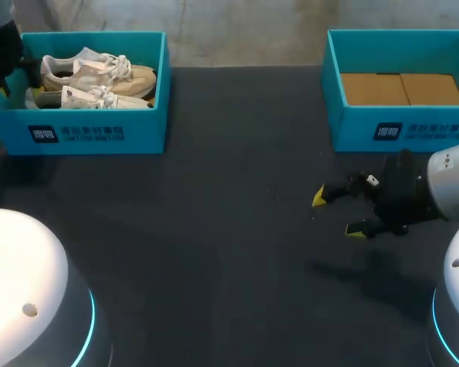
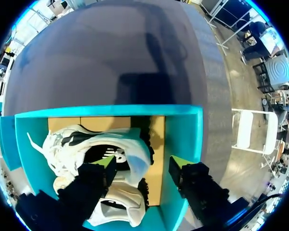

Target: Take the shoe out of the shoebox, open the shoe tongue, remove and reinsert the insole, then place the shoe into the shoebox

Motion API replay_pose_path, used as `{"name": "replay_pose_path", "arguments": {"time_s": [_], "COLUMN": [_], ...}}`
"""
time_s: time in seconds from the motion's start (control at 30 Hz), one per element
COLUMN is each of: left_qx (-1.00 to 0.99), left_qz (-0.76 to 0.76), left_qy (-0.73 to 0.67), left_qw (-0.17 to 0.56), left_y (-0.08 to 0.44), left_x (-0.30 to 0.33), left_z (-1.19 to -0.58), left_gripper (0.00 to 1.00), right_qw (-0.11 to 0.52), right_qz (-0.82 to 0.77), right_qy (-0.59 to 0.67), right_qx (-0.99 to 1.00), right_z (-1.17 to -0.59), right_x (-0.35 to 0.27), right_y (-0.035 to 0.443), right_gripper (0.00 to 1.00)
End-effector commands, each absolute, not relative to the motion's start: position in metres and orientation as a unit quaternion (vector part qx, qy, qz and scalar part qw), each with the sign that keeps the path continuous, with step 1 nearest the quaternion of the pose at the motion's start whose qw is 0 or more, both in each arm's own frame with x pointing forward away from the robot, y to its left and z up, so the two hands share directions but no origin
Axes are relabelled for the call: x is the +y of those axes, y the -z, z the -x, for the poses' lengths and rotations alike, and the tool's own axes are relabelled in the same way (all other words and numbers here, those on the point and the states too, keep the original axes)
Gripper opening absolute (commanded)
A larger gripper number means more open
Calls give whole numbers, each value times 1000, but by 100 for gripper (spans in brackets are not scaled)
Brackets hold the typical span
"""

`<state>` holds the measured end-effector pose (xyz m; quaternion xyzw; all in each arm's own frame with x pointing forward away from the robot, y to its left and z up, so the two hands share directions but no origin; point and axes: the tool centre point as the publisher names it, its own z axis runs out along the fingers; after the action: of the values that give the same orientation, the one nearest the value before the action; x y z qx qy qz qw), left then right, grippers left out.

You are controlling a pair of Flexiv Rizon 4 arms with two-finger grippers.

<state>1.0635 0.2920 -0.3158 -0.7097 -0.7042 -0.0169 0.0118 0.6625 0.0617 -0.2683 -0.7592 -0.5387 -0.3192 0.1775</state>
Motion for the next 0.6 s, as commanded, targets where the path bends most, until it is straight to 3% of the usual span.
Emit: {"name": "replay_pose_path", "arguments": {"time_s": [0.03, 0.27, 0.6], "left_qx": [-704, -697, -696], "left_qz": [709, 716, 717], "left_qy": [10, 5, -3], "left_qw": [19, 24, 30], "left_y": [329, 343, 359], "left_x": [292, 292, 291], "left_z": [-1079, -1084, -1082], "left_gripper": [62, 68, 68], "right_qw": [175, 175, 175], "right_qz": [761, 761, 761], "right_qy": [318, 318, 318], "right_qx": [-538, -538, -538], "right_z": [-661, -661, -661], "right_x": [63, 63, 63], "right_y": [267, 267, 267], "right_gripper": [100, 100, 100]}}
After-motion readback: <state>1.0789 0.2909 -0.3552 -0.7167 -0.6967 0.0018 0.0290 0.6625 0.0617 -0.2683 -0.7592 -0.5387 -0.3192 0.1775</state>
